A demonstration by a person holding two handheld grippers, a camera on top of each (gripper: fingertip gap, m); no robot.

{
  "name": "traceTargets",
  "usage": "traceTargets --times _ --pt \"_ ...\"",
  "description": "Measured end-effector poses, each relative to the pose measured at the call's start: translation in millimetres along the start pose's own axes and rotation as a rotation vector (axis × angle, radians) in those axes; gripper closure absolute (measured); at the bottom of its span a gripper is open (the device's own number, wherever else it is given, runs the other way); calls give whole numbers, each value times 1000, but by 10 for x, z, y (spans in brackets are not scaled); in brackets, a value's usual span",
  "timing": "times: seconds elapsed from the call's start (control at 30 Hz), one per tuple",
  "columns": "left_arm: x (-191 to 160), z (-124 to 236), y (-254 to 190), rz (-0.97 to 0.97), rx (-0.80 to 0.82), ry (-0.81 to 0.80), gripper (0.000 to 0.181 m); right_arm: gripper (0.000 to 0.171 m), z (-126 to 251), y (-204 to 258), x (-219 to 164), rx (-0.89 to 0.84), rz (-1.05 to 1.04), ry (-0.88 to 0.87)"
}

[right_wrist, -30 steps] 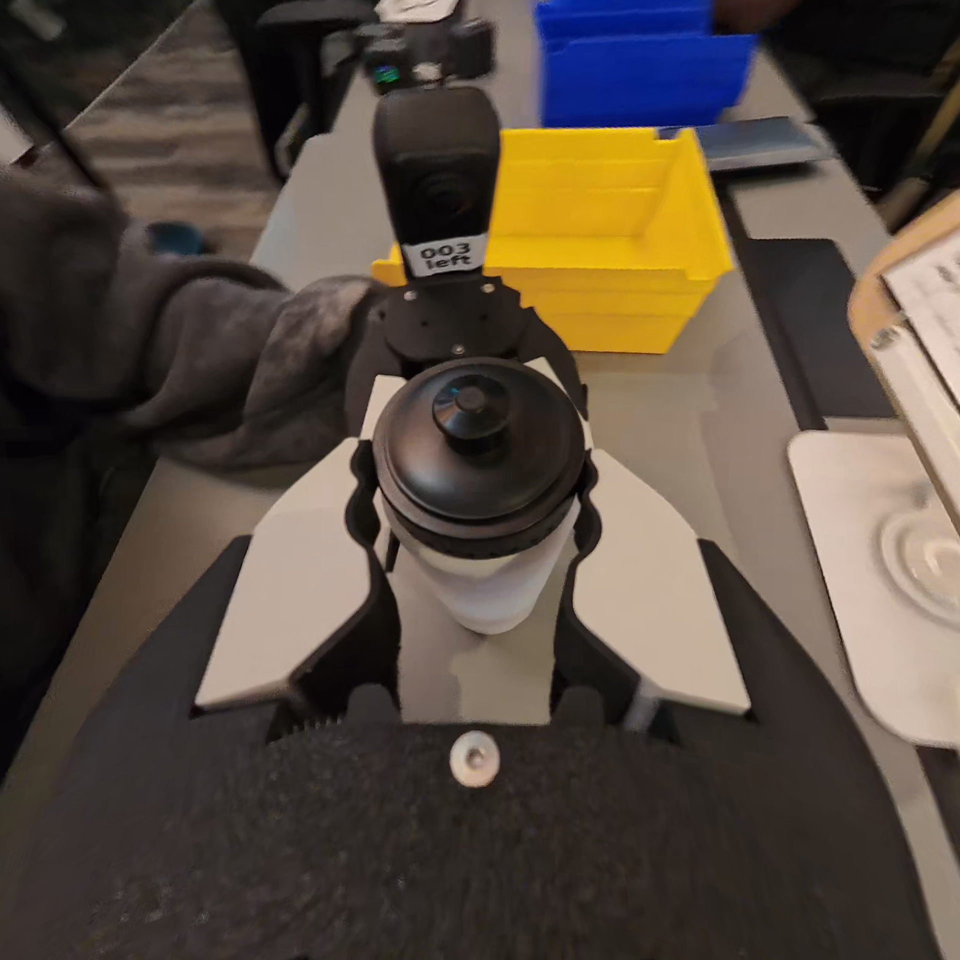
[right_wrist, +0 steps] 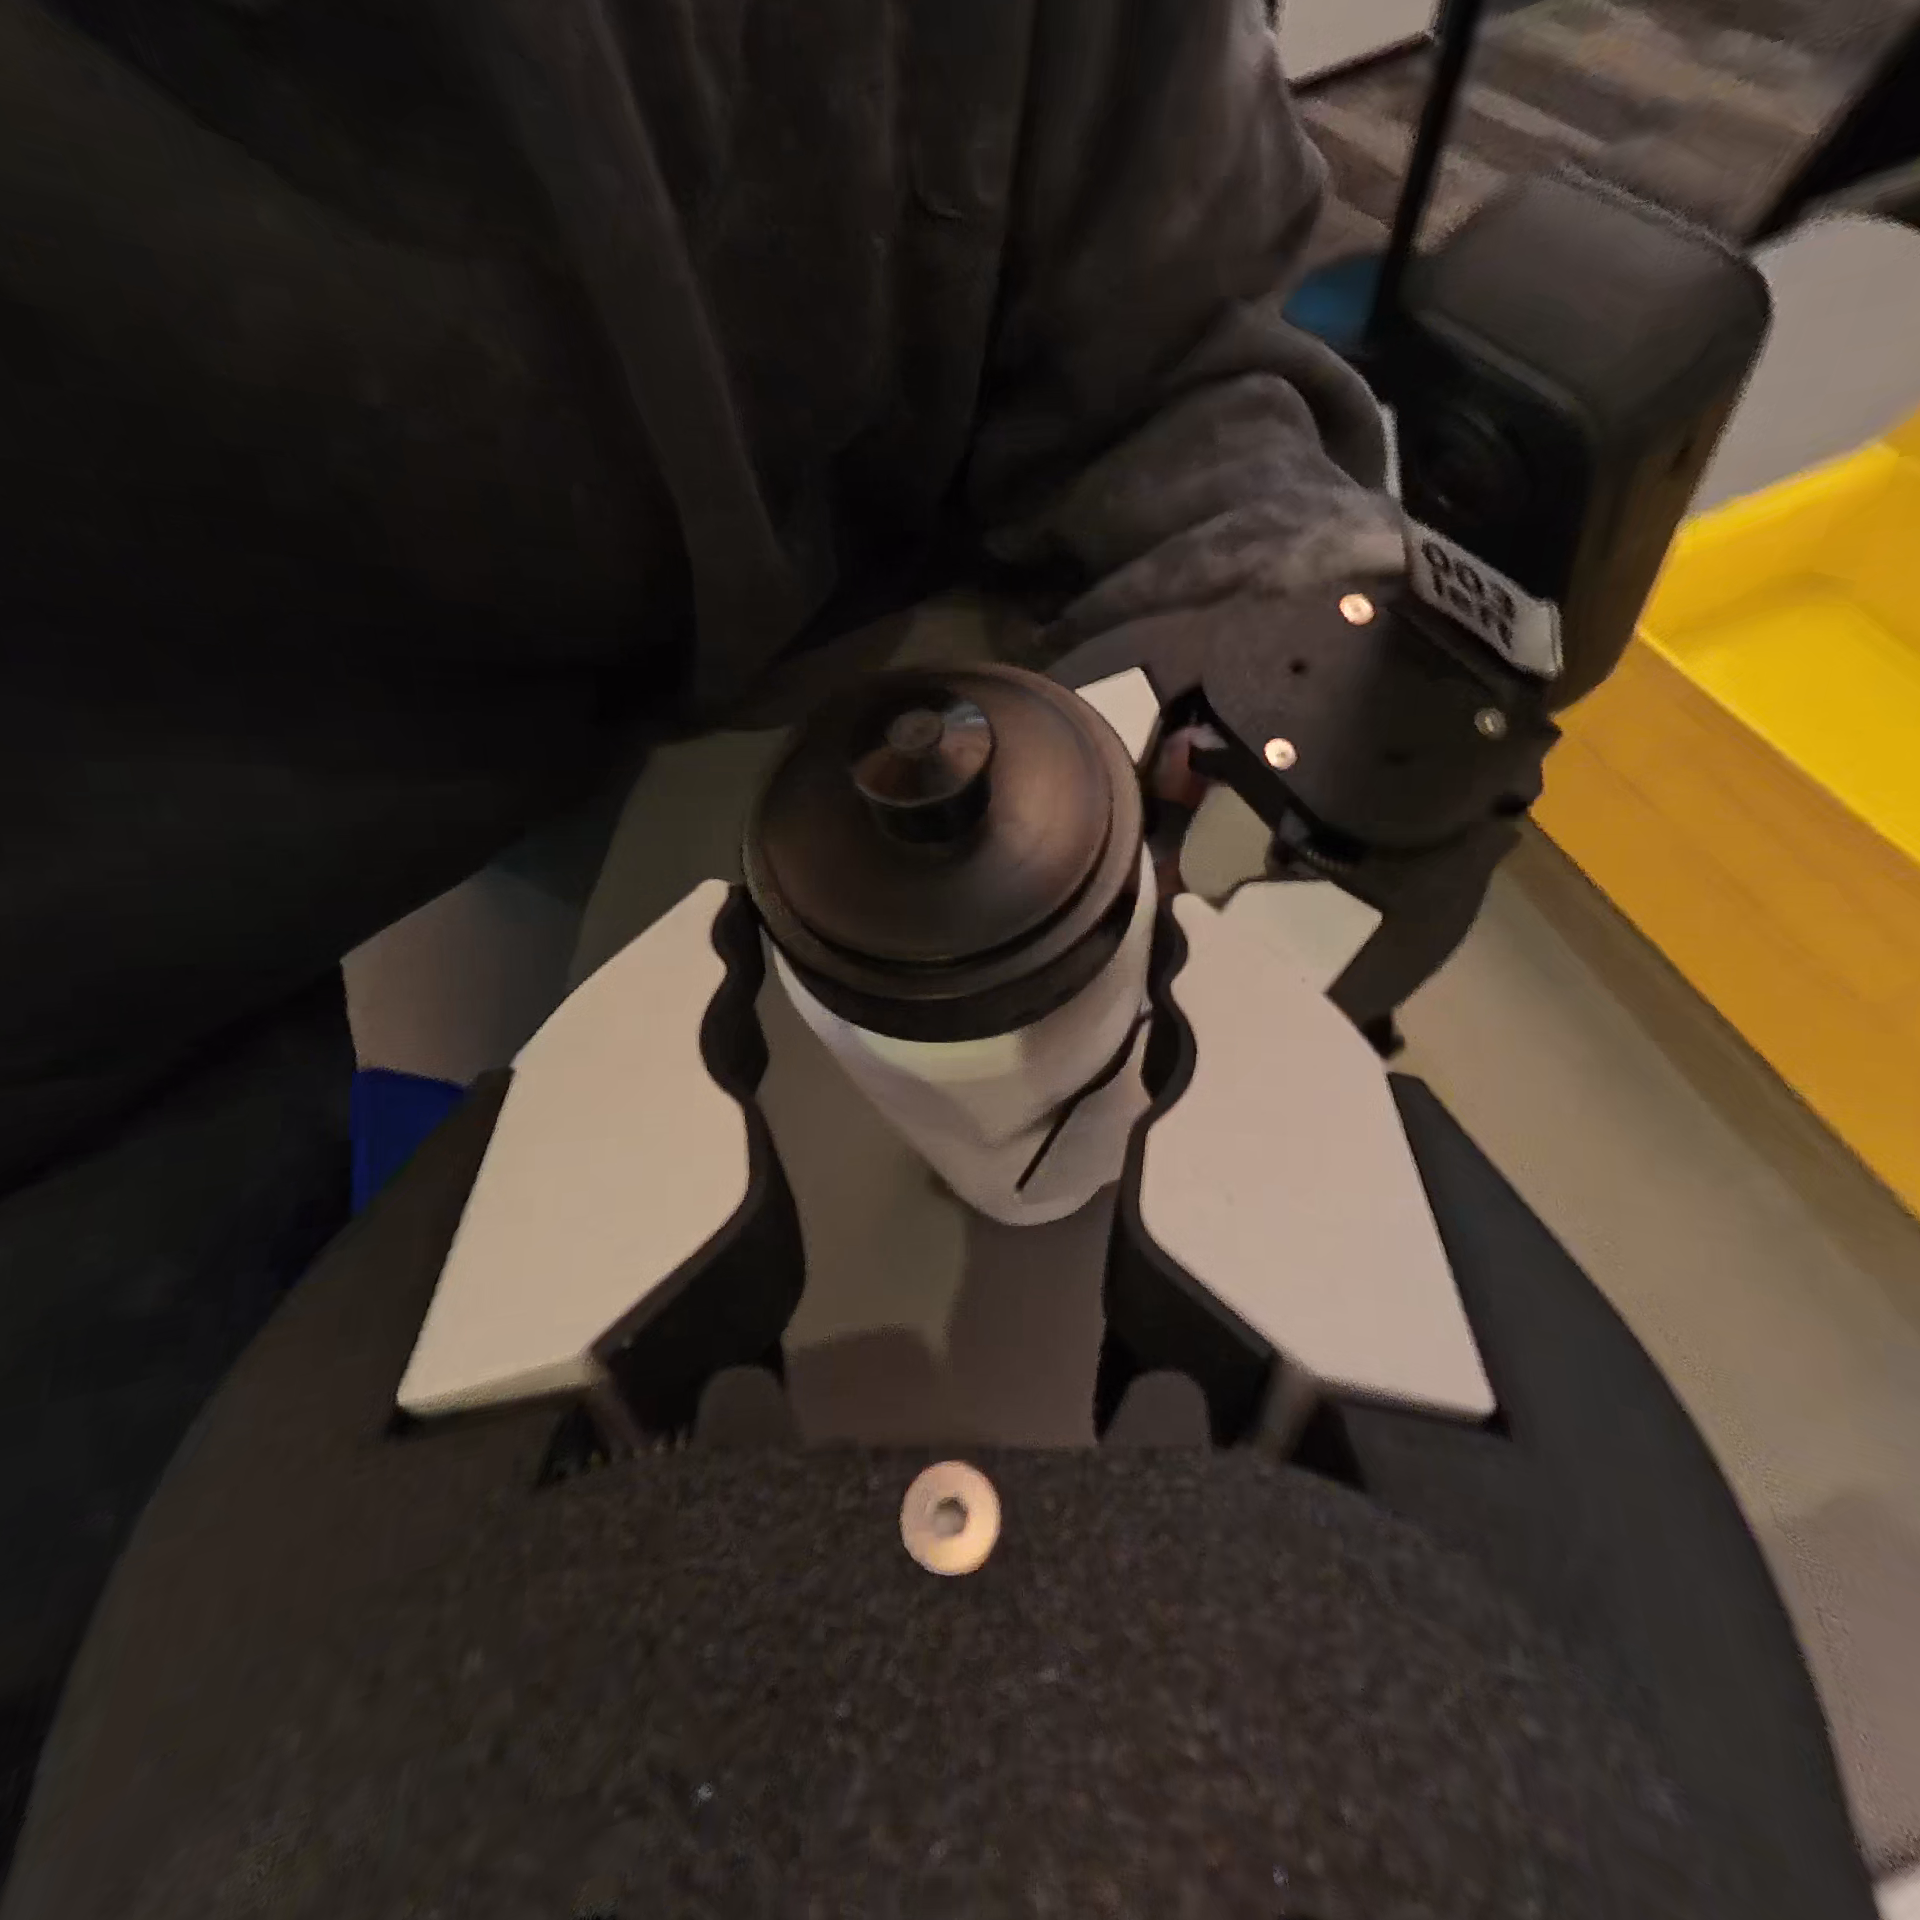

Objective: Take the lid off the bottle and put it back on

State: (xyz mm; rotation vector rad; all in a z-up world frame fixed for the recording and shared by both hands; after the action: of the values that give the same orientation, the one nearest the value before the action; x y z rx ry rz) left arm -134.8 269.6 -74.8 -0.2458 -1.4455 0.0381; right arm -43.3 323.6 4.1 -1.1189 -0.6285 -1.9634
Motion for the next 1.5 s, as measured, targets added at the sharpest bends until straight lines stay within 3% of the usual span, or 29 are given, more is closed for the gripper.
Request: traceTargets --times 0.1,0.17,0.27,0.33,0.4,0.5,0.63,0.8,0.87,1.07,1.3,1.5 --pt "-2 -3 -7 -3 11 -4 95 78 123 124 90 -159 -144 -26" --pt "-2 -3 -5 -1 22 -10 95 76 195 248 186 -296 -244 -75" --pt "-7 -2 -1 5 26 -22 94 75 189 405 262 -656 -475 -154" --pt "-8 -3 -1 6 26 -27 94 64 99 546 220 -967 -578 -140" --pt "-9 -3 -3 6 25 -28 95 64 -69 704 217 -1247 -608 -89" --pt "-13 0 4 12 22 -39 95 76 -405 853 321 -1597 -602 -162" --pt "-16 6 14 20 24 -52 95 78 -867 811 392 -1788 -691 -317" --pt "-17 -12 -10 4 29 -42 95 80 -1074 572 342 -2051 -742 -248" --pt "-14 -10 -11 2 31 -36 95 92 -1063 508 344 -2116 -746 -246" --pt "-10 12 5 10 27 -34 95 97 -999 495 340 -2028 -755 -170" --pt "-13 23 14 16 14 -42 95 97 -708 575 272 -1514 -676 -100" --pt "-18 3 -14 1 -4 -29 95 97 -447 564 175 -1009 -469 -34"
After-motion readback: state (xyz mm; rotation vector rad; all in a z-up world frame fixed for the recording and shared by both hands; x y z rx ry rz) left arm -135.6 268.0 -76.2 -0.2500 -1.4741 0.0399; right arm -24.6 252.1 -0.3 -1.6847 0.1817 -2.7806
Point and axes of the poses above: each gripper's, where its closed fingertips meet, z back along the fingers, x out of its top, y = z × x across the jaws, the point moved 8 cm from there along z, back along the fingers, and after that the axes turned 7 degrees about z, right-handed, at the moved point
